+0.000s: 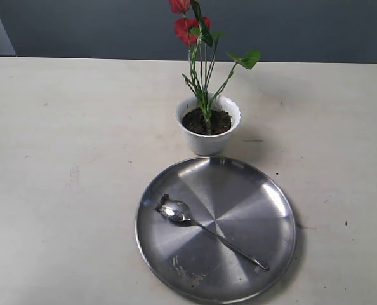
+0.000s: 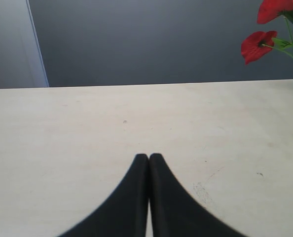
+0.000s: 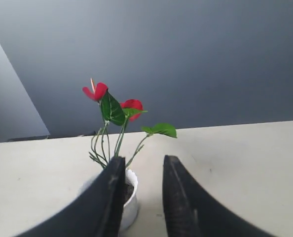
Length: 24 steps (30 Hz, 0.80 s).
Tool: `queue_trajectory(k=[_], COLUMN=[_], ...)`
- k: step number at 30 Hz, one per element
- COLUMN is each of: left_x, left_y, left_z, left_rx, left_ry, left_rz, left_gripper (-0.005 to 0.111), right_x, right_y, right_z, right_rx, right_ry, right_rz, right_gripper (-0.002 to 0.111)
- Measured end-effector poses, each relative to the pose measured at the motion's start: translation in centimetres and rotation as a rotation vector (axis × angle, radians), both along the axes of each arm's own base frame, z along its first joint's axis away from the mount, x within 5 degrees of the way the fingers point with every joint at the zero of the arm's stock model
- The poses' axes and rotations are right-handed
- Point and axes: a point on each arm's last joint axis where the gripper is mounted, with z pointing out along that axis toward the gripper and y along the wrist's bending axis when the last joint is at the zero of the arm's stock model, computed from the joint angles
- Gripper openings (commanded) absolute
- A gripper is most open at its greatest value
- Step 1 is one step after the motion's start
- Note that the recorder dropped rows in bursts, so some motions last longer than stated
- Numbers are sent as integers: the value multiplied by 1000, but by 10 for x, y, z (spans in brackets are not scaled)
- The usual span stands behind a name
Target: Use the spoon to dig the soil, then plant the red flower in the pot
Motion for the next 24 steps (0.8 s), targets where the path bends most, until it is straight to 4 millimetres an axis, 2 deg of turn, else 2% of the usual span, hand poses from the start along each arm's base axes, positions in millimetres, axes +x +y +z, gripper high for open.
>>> queue_trajectory(k=[3,10,19,24], left_x=[0,0,0,0], left_y=[0,0,0,0], left_z=[0,0,0,0], left_rx=[0,0,0,0], left_ry=[0,0,0,0], left_rz=[0,0,0,0], left_gripper=[0,0,0,0], right_x=[0,-8,-10,-19], right_y=[-2,-17,-12,-12], right_z=[-10,-33,-35,-48], right_rx=[-45,-25,-47,-110], right_ry=[-2,27,-23,-75], right_rz=[-13,-126,-60,-6], right_gripper=[27,27,27,27])
